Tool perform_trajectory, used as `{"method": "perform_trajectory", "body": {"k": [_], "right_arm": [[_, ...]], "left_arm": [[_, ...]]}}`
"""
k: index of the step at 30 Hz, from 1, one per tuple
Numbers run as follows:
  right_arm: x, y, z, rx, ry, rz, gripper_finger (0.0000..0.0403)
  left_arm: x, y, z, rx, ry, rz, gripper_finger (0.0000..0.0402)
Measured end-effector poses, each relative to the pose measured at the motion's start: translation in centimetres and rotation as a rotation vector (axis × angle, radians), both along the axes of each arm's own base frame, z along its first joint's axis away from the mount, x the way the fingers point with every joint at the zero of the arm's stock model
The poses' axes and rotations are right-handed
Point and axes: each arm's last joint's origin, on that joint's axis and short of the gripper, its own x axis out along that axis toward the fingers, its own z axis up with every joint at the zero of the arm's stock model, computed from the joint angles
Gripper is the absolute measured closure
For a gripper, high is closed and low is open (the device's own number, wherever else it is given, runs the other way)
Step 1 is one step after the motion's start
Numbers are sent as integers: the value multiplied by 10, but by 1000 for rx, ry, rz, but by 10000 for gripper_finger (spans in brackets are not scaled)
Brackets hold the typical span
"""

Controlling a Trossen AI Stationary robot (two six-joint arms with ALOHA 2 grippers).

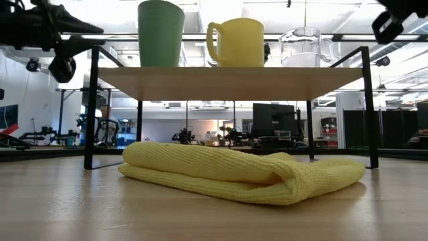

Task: Stack small to large cups/mugs on shelf
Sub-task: Return to Home Position

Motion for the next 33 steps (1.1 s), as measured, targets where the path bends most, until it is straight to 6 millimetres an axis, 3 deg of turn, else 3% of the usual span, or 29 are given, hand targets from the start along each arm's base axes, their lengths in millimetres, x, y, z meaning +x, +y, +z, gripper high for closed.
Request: {"method": "perform_trajectory", "body": {"k": [9,22,33], "right_arm": [[15,4,-16,-17,-59,18,351],[43,13,-74,116,-231,84,351],[44,13,-76,123,-208,83,351]], "left_arm": [[12,-2,-25,39,-76,-27,316],[17,-3,-51,-41,-16,-65,316],[18,-3,-52,-24,0,-72,316]]}}
